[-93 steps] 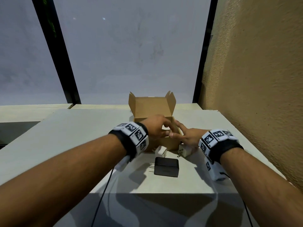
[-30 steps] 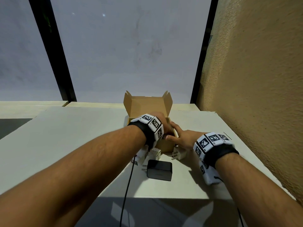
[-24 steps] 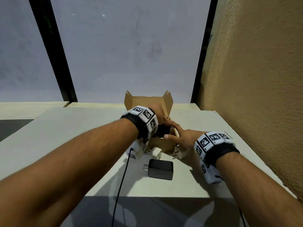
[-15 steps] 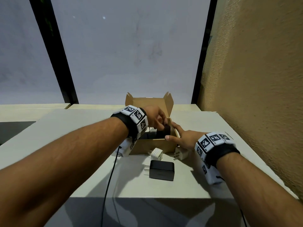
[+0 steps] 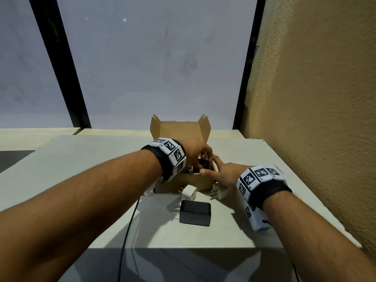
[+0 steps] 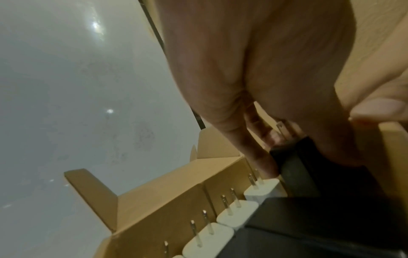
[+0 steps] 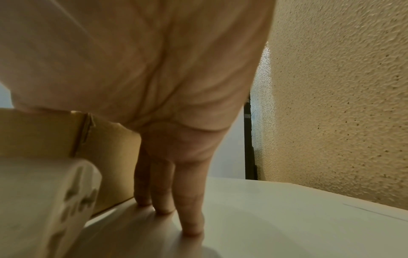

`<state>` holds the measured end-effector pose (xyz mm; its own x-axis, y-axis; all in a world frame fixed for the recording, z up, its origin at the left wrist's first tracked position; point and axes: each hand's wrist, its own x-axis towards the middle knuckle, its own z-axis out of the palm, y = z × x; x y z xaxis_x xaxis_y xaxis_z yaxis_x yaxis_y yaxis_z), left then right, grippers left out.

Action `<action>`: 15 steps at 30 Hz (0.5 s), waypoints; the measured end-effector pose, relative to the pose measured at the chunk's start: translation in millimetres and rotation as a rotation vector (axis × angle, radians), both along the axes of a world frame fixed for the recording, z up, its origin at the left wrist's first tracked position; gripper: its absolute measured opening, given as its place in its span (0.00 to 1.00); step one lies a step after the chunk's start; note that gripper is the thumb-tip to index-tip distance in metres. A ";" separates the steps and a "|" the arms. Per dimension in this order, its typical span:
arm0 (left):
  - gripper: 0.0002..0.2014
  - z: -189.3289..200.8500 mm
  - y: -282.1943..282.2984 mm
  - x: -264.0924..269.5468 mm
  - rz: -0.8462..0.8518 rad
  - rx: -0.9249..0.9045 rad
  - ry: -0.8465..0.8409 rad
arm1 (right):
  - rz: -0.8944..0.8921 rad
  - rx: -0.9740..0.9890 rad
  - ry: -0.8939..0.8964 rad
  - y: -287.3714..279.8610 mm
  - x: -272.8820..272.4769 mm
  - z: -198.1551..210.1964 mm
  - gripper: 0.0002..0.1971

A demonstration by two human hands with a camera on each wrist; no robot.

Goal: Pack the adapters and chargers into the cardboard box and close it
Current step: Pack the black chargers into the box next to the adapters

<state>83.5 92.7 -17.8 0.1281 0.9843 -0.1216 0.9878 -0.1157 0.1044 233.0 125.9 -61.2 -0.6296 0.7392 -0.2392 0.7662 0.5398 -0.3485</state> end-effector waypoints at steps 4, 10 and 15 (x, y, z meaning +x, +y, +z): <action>0.20 -2.5 1.5 -6.3 0.021 -0.014 -0.058 | 0.005 0.011 -0.011 1.1 0.4 0.3 0.40; 0.19 -4.3 0.0 -10.7 0.039 -0.069 -0.133 | 0.004 0.014 0.001 3.4 -0.5 -2.9 0.39; 0.16 -7.2 -3.5 -8.2 0.020 -0.085 -0.146 | -0.001 0.010 0.012 2.5 -0.3 -2.0 0.40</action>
